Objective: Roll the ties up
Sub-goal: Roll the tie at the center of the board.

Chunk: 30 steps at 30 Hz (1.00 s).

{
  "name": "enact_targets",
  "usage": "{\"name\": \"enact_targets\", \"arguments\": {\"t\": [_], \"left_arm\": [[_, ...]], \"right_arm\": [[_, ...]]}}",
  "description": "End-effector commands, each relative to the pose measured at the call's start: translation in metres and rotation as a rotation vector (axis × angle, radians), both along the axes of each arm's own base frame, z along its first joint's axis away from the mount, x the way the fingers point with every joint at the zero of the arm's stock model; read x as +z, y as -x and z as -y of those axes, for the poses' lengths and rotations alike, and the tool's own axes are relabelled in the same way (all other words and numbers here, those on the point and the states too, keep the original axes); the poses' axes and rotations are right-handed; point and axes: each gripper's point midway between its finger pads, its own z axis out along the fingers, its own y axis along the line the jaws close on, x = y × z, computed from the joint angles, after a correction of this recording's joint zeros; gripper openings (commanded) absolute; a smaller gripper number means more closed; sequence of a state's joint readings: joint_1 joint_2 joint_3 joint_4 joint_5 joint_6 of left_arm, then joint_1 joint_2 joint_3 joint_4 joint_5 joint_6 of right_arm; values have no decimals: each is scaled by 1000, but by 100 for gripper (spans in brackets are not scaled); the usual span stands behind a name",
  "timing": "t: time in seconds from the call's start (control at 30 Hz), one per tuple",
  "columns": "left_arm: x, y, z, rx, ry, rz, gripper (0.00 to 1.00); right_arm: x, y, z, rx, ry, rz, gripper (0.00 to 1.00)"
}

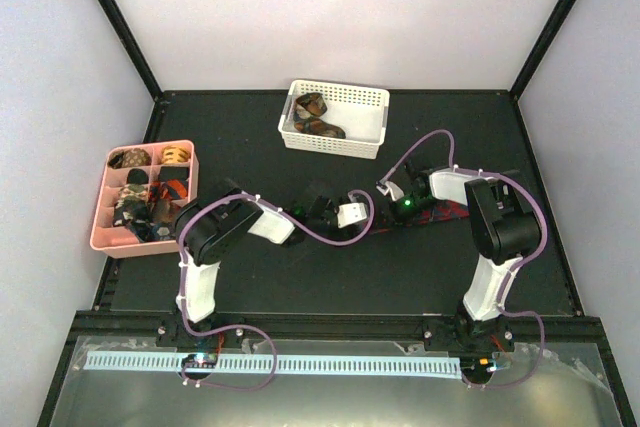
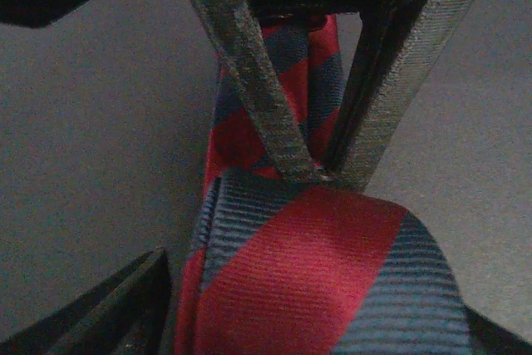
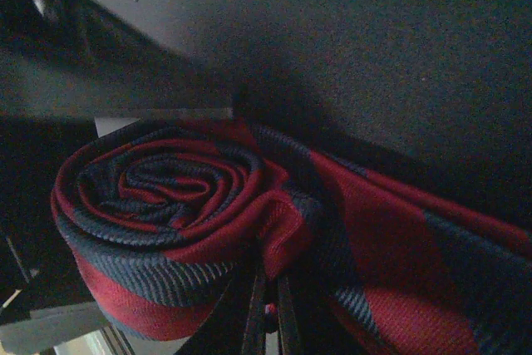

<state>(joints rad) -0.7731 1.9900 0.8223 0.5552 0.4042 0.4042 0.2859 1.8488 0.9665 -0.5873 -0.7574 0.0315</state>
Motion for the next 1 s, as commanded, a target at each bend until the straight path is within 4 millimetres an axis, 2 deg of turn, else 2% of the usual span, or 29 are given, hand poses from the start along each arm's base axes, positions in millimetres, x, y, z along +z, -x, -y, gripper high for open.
{"name": "enact_targets", "arguments": {"t": [0.0,0.07,0.13,0.17,0.27,0.3,0.4,0.53,0.63,0.73,0.83,0.97], "left_arm": [[-44,21,-24,-18,-146,-117,59],[-47,23,-24,-28,-148,-124,49],[-47,24,-23,-31,-145,-124,46],[-46,24,-23,-30,-142,-128,48],[-37,24,-19,-24,-92,-132,70],[-33,24,-18,-21,-67,-124,73],[-21,21,-13,-19,1,-92,76],[-7,12,-2,-18,77,-55,75],[0,13,8,-64,124,-46,74],[-5,10,13,-65,110,-68,66],[-14,11,6,-49,56,-81,50],[-23,17,-8,-12,-39,-152,37]], "right_arm": [[-6,5,3,11,41,-8,2],[-7,3,4,8,48,-7,2],[-7,1,4,8,54,-4,2],[-8,1,4,8,56,-8,2],[-13,0,5,6,63,-21,2],[-14,1,5,6,68,-28,2],[-20,3,7,10,82,-39,2],[-25,4,9,12,96,-50,2],[-26,5,9,11,98,-53,2],[-24,4,8,12,90,-51,2],[-20,2,7,11,82,-36,2],[-3,-7,10,6,51,3,14]]}}
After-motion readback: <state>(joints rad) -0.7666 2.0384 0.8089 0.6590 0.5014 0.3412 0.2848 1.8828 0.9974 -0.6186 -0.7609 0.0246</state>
